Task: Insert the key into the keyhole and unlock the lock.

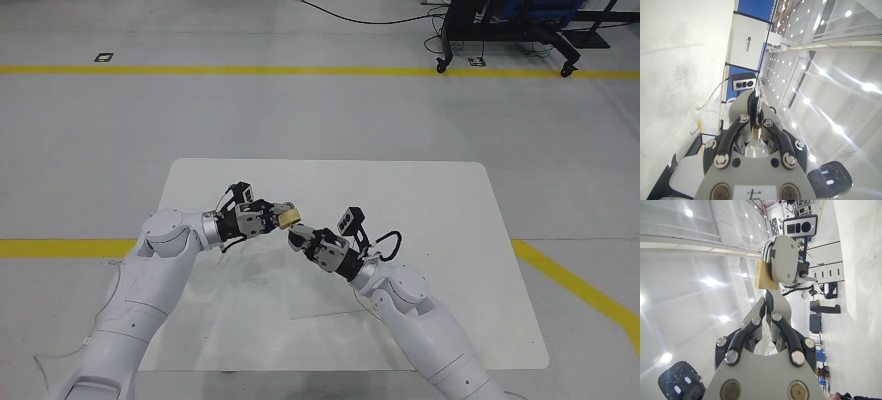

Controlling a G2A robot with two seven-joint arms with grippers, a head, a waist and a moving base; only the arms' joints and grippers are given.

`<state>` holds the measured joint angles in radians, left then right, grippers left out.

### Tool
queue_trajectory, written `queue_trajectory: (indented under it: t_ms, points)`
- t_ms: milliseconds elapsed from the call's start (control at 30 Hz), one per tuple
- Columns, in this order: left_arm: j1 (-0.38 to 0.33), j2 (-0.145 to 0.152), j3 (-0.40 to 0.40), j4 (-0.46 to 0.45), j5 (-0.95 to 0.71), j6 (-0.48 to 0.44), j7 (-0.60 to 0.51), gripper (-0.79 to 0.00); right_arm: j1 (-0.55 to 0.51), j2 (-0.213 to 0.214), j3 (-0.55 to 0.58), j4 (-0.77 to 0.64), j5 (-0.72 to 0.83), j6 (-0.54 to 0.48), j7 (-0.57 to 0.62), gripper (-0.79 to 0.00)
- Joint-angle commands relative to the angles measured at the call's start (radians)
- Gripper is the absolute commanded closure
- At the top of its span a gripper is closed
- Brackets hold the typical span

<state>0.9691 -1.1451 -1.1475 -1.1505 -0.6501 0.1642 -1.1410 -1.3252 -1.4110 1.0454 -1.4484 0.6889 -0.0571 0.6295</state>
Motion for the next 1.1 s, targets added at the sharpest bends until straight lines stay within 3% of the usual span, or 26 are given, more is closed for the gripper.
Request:
queue_trajectory:
  t_ms: [0, 100, 233, 300, 400, 733, 1067]
  points:
    - [0.001, 0.0, 0.0, -0.001, -0.001, -0.003, 0.002, 0.0, 0.001, -0.001, -0.001, 0.003, 0.006, 0.001, -0.008, 0.0]
    - [0.001, 0.0, 0.002, -0.002, 0.0, -0.003, 0.002, 0.0, 0.003, -0.001, -0.003, 0.004, -0.001, -0.002, -0.022, -0.009]
    - [0.001, 0.001, 0.002, -0.003, 0.0, -0.006, 0.005, 0.0, 0.001, -0.001, -0.006, 0.003, -0.003, -0.006, -0.03, -0.099]
    - [0.002, 0.001, 0.002, -0.004, 0.0, -0.009, 0.008, 0.0, 0.0, -0.002, -0.007, 0.001, -0.004, -0.008, -0.032, -0.092]
    - [0.005, 0.002, 0.001, -0.012, 0.015, -0.027, 0.023, 0.0, -0.003, -0.002, -0.008, 0.0, -0.001, -0.011, -0.039, 0.0]
    - [0.03, 0.004, 0.007, -0.059, 0.074, -0.074, 0.091, 0.0, -0.02, -0.005, 0.011, 0.002, 0.117, -0.027, -0.016, 0.0]
    - [0.066, 0.003, -0.006, -0.103, 0.09, -0.159, 0.179, 0.0, -0.019, -0.008, 0.032, 0.041, 0.295, 0.068, 0.057, 0.0]
